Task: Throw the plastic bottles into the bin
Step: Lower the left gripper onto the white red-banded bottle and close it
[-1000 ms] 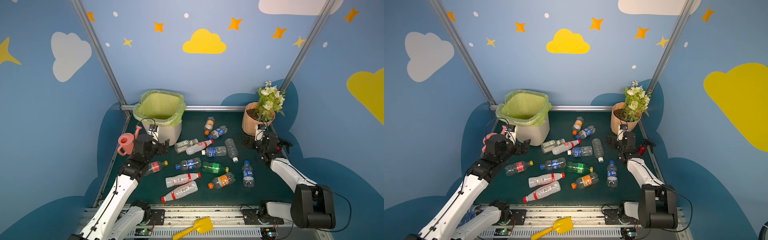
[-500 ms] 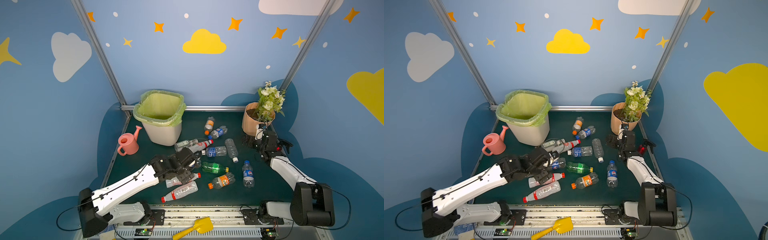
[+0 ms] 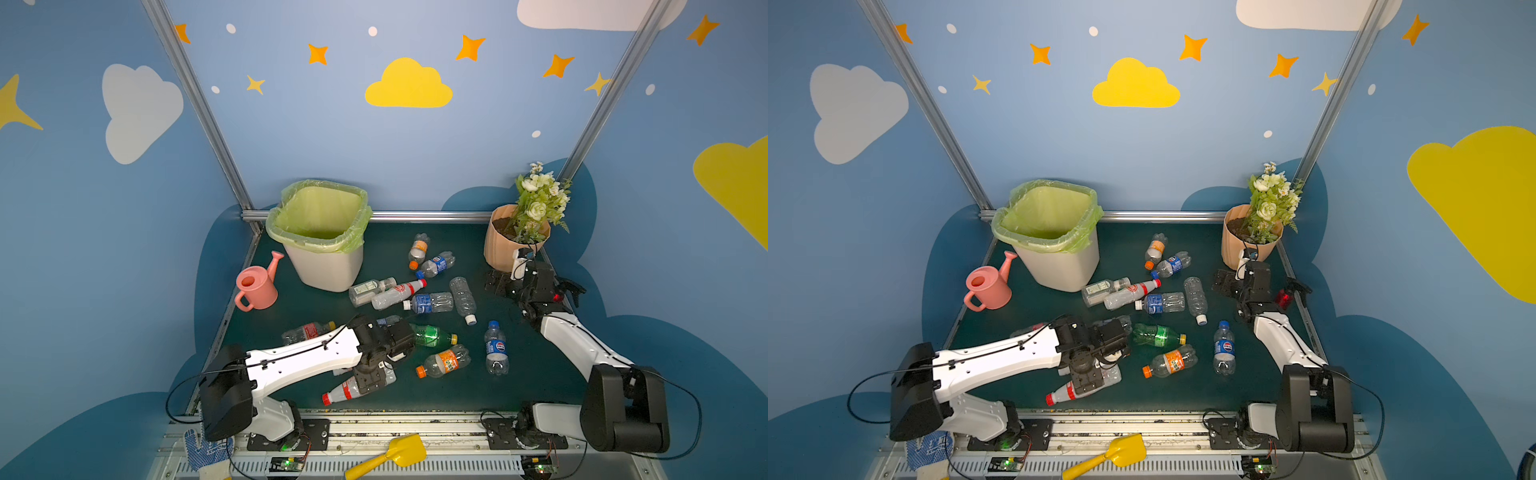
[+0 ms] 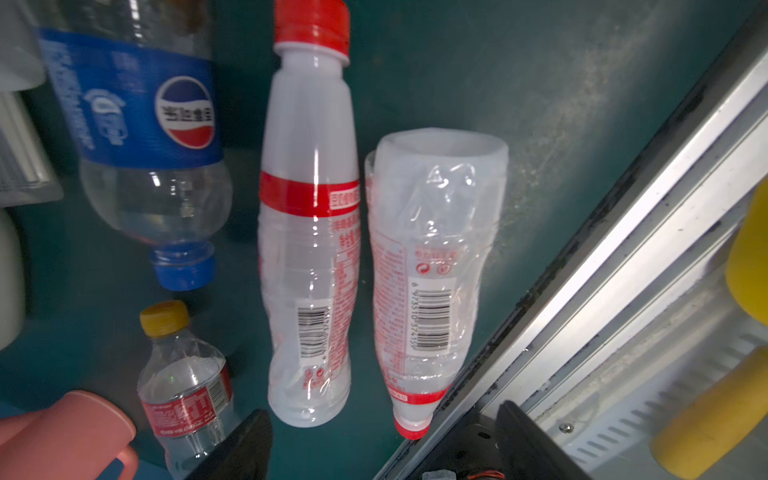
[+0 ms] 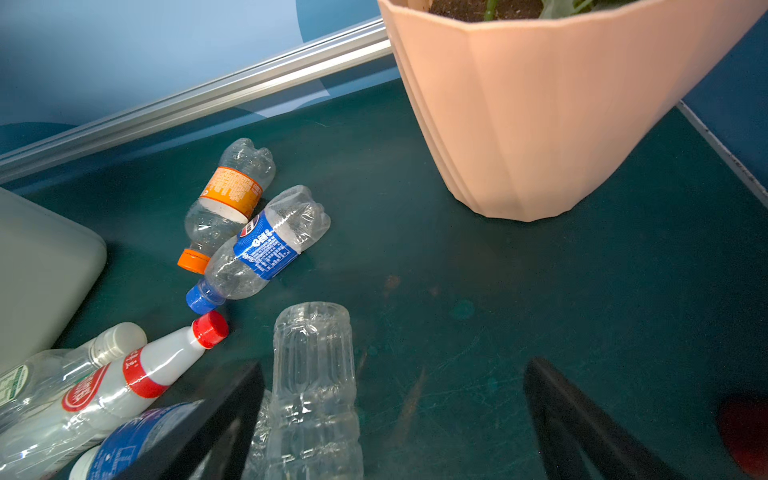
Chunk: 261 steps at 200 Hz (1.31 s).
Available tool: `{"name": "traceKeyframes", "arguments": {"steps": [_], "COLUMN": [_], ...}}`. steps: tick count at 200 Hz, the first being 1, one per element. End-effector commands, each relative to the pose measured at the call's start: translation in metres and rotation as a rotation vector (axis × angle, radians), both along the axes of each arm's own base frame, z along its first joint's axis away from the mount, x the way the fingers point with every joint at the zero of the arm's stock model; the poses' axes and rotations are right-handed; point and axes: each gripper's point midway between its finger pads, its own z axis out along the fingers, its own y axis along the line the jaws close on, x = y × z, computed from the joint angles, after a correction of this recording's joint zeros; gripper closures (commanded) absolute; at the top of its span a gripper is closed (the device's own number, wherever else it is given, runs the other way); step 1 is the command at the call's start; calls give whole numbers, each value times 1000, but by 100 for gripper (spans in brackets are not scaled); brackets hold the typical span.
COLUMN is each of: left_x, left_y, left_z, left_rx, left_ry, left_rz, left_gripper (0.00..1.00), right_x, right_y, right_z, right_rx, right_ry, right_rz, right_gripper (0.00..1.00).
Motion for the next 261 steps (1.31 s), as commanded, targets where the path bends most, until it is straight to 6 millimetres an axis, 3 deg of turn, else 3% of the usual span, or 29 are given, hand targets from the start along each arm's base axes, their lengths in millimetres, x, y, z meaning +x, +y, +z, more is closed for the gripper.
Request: {"name": "traceKeyframes", "arguments": {"steps": [1,28,74,158,217,261], "left_x": [-15,-19,-22,-17,-15,-14], "left_y": [-1,-15,-14,-16,-15,-17], "left_z": [-7,-15,-38,-75,-86,-91], "left_rx": [44,20,112,174,186,186], "left_ry": [90,137,202,203,191,192], "left_rz": [-20,-29,-22,21,32,32], "left_gripper": [18,19,27,32,28,33], "right_x": [4,6,6,7,7,7], "right_y": [-1,-1,-4,-4,-4,-4], "right_z": [14,13,11,10,11,12], "right_rx": [1,-1,-15,-18,-15,-9], "right_ry": [-26,-24,-18,-16,-16,-20], "right_rz": [-16,-20,-25,-26,-25,-25], "right_gripper": [3,3,3,3,3,3]}}
